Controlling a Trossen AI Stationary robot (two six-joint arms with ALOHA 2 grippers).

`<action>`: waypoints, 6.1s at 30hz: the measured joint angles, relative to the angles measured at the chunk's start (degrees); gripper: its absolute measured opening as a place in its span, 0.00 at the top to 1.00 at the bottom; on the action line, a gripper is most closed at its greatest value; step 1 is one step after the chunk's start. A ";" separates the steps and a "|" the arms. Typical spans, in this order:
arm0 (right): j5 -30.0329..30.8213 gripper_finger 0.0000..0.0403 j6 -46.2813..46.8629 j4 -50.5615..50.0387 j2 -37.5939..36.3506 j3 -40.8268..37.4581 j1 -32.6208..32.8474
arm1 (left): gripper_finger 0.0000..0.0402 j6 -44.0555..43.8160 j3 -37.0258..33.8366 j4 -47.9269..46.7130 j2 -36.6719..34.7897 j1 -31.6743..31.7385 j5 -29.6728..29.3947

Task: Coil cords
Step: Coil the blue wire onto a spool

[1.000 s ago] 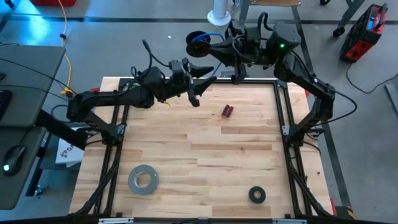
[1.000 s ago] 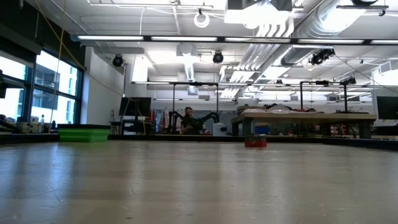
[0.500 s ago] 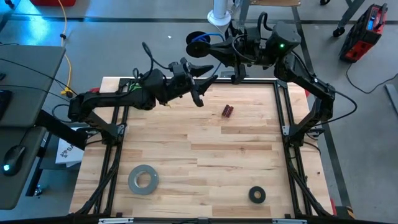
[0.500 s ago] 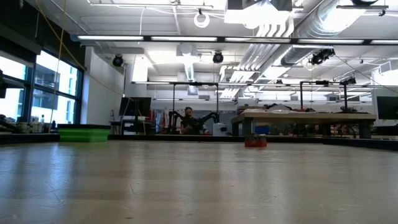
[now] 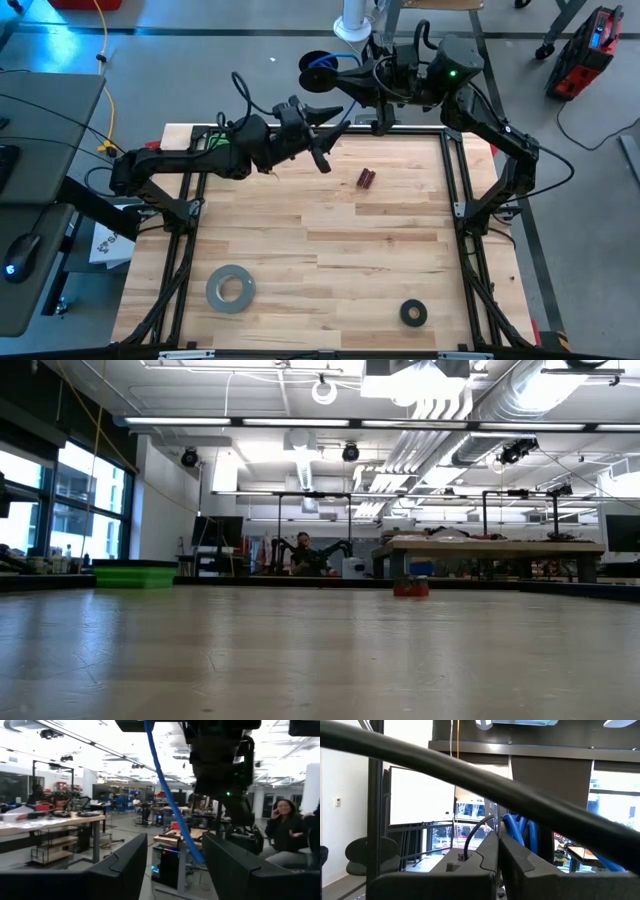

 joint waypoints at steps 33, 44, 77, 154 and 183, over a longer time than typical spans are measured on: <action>-0.02 1.00 0.00 -1.33 0.00 0.00 0.00 | 0.68 1.33 -0.09 -0.55 0.02 -1.49 -2.25; -0.03 1.00 0.00 -1.30 0.00 0.00 0.03 | 0.77 -0.16 -0.09 -1.29 0.02 -1.49 -2.03; -1.05 1.00 -1.29 -4.24 -2.96 0.02 -0.02 | 1.00 -6.07 -0.07 -27.61 -8.14 -1.77 -0.76; -7.44 1.00 -2.47 -34.82 2.65 -0.02 6.55 | 1.00 -2.63 29.33 -75.46 -12.50 1.37 15.97; -10.00 1.00 -0.20 -11.97 1.75 -0.02 0.74 | 1.00 -13.68 29.27 -94.60 -11.22 -3.13 26.54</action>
